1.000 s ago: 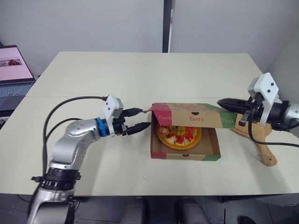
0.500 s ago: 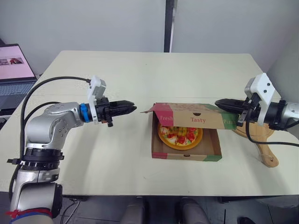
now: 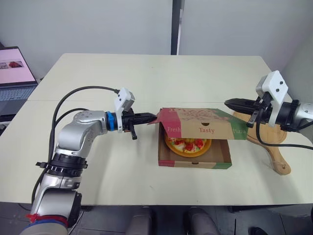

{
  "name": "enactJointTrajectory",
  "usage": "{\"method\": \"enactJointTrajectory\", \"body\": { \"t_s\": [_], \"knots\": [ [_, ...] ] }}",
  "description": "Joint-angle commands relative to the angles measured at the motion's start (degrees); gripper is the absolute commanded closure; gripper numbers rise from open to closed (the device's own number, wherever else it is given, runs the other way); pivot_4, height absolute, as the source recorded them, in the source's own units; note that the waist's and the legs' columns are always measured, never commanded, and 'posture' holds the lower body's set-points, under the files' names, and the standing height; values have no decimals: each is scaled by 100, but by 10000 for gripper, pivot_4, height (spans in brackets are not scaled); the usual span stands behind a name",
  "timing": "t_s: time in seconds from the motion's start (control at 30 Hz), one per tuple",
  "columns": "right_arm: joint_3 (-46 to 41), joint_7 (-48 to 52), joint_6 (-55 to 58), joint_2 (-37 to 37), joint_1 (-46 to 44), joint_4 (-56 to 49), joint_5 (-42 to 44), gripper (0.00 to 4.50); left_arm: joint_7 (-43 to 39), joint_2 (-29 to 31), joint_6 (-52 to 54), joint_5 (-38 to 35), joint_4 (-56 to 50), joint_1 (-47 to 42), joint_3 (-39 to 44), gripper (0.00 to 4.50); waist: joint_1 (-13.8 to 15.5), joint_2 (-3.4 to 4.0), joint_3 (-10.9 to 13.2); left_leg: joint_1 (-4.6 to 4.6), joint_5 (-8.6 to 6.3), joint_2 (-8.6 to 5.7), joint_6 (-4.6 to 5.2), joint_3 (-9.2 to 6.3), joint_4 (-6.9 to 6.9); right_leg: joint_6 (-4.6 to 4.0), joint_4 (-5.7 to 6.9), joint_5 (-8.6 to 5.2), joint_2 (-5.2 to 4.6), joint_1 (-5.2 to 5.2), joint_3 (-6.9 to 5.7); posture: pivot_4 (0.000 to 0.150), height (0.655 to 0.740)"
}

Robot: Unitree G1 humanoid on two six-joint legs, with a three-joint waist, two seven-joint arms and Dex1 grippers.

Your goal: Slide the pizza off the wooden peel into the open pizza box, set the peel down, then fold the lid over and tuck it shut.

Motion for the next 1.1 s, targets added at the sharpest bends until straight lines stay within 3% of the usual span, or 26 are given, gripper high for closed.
{"method": "enactJointTrajectory", "body": {
  "t_s": [0.03, 0.37, 1.1],
  "knots": [
    [-134, -26, -137, -47, -139, 6, -64, 45000, 65, -70, -59, 4, -170, -129, 25, 44864, 0, 0, 0, 0, 0, 0, 0, 0, 0, 0, 0, 0, 0, 0, 0, 1500, 7318],
    [-454, 366, -198, -565, 430, -10, -86, 45000, -68, 170, -171, 80, -136, -94, 125, 44864, -1, 0, 0, 1, 0, 0, 0, 1, -1, 0, 1, 0, 0, 0, 0, 1500, 7318],
    [-389, 263, -253, -532, 1158, 30, -437, 45000, -99, 263, -403, 234, -68, -55, 148, 44864, -1, 0, 0, 1, 0, 1, 0, 2, 1, 0, 2, 0, 1, 1, 0, 1500, 7318]
  ]
}}
